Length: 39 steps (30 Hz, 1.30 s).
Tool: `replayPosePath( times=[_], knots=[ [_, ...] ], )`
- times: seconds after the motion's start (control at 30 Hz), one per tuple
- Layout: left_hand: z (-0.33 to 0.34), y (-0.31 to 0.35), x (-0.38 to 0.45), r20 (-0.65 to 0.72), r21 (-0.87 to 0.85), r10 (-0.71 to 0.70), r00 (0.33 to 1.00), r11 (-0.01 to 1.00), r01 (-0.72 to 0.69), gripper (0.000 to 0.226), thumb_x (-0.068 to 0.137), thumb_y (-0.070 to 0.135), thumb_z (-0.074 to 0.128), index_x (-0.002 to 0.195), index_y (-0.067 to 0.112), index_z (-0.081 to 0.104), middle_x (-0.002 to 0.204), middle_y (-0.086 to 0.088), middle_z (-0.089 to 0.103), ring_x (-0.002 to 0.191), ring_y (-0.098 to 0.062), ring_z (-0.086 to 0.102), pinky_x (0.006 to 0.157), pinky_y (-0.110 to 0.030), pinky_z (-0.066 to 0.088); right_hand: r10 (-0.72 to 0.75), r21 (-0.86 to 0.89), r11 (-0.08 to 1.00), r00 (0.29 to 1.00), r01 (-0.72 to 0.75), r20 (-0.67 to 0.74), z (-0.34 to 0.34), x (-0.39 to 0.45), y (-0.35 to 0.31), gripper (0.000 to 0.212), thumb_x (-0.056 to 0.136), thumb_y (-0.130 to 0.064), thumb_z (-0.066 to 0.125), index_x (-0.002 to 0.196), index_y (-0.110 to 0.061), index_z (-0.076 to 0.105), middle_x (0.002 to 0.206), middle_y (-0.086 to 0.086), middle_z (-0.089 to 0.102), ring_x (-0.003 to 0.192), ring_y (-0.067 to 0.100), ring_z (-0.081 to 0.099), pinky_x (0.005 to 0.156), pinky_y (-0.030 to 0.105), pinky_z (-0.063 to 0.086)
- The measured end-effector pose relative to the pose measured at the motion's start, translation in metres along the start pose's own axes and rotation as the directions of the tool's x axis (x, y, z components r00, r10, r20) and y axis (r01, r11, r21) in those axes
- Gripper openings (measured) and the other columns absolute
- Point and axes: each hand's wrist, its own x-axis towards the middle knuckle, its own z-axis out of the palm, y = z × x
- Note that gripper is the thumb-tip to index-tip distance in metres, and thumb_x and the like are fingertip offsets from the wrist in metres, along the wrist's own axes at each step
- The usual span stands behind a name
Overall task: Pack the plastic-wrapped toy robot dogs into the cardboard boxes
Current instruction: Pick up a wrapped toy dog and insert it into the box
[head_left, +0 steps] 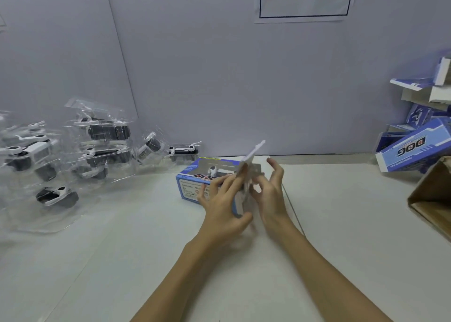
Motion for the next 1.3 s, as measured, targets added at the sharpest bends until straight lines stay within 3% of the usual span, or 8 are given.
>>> replayPosePath(
  times=[0.2,0.33,0.5,0.6,0.8,1.0,1.13,1.3],
  knots=[
    [-0.012,-0.01,0.005,-0.073,0.183,0.076,0.994,0.981,-0.062,0.1,0.082,0.054,0.073,0.164,0.037,0.017,0.137,0.018,0.053,0.136,-0.014,0.038,0.116,-0.053,0.016,-0.196,-0.529,0.841,0.975,0.111,-0.108,-0.015,0.012,0.003,0.038,0.101,-0.012,0.063,0.137,-0.017,0.051,0.128,0.003,0.06,0.12,0.021,0.062,0.09,0.023,0.05],
    [-0.013,-0.001,0.004,-0.164,0.173,0.113,0.98,0.981,-0.084,0.074,0.096,0.047,0.064,0.16,0.037,0.029,0.126,0.025,0.056,0.128,-0.015,0.048,0.113,-0.056,0.023,0.005,-0.395,0.919,0.999,-0.019,-0.036,-0.015,0.01,0.005,0.039,0.108,-0.034,0.054,0.14,-0.013,0.055,0.132,0.004,0.066,0.12,0.019,0.065,0.102,0.035,0.052],
    [-0.025,0.003,0.012,-0.362,-0.219,-0.006,0.932,0.972,-0.078,0.071,0.092,-0.002,0.058,0.152,0.036,0.05,0.095,0.024,0.053,0.101,-0.015,0.048,0.1,-0.043,0.048,-0.114,-0.391,0.915,0.993,0.098,-0.018,-0.012,0.005,-0.009,0.024,0.101,-0.025,0.068,0.123,-0.017,0.066,0.101,0.008,0.073,0.093,0.028,0.073,0.089,0.042,0.061],
    [-0.043,0.006,0.017,-0.377,-0.466,-0.131,0.917,0.882,-0.065,0.071,0.098,-0.008,0.056,0.147,0.043,0.056,0.115,0.023,0.061,0.103,-0.011,0.054,0.098,-0.02,0.044,-0.186,-0.371,0.91,0.982,0.185,0.032,-0.001,0.001,-0.022,0.022,0.099,-0.027,0.071,0.12,-0.02,0.068,0.104,0.001,0.075,0.094,0.015,0.072,0.094,0.046,0.059],
    [-0.067,0.013,0.023,-0.19,-0.858,-0.311,0.931,0.514,-0.003,0.055,0.095,0.008,0.064,0.145,0.031,0.062,0.119,0.003,0.069,0.117,-0.018,0.061,0.118,-0.051,0.043,-0.242,-0.296,0.882,0.89,0.368,0.386,0.005,-0.014,-0.038,0.046,0.113,-0.032,0.042,0.158,-0.035,0.036,0.142,-0.049,0.043,0.131,-0.029,0.035,0.097,-0.005,0.03],
    [-0.08,0.016,0.026,-0.164,-0.937,-0.439,0.883,0.349,-0.001,0.045,0.103,-0.004,0.052,0.146,0.01,0.057,0.139,0.0,0.068,0.132,-0.022,0.062,0.113,-0.042,0.048,-0.204,-0.397,0.805,0.834,0.441,0.513,0.005,-0.016,-0.04,0.077,0.099,-0.062,0.045,0.161,-0.054,0.0,0.165,-0.037,0.014,0.148,-0.015,0.023,0.109,0.002,0.029],
    [-0.09,0.017,0.027,-0.126,-0.963,-0.428,0.895,0.27,-0.006,0.042,0.106,0.016,0.054,0.148,0.012,0.054,0.145,-0.012,0.062,0.133,-0.026,0.061,0.107,-0.042,0.052,-0.362,-0.486,0.652,0.802,0.582,0.475,0.005,-0.014,-0.036,0.07,0.099,-0.059,0.053,0.16,-0.046,0.021,0.162,-0.032,0.03,0.147,-0.01,0.03,0.109,0.004,0.028],
    [-0.08,0.024,0.021,-0.19,-0.794,-0.131,0.973,0.603,-0.073,0.065,0.094,0.035,0.072,0.149,0.022,0.04,0.142,-0.012,0.062,0.132,-0.031,0.06,0.112,-0.055,0.047,-0.46,-0.414,0.738,0.846,0.533,0.268,0.005,-0.01,-0.037,0.038,0.109,-0.043,0.044,0.146,-0.037,0.043,0.137,-0.032,0.051,0.126,-0.019,0.047,0.099,0.008,0.047]
  ],
)
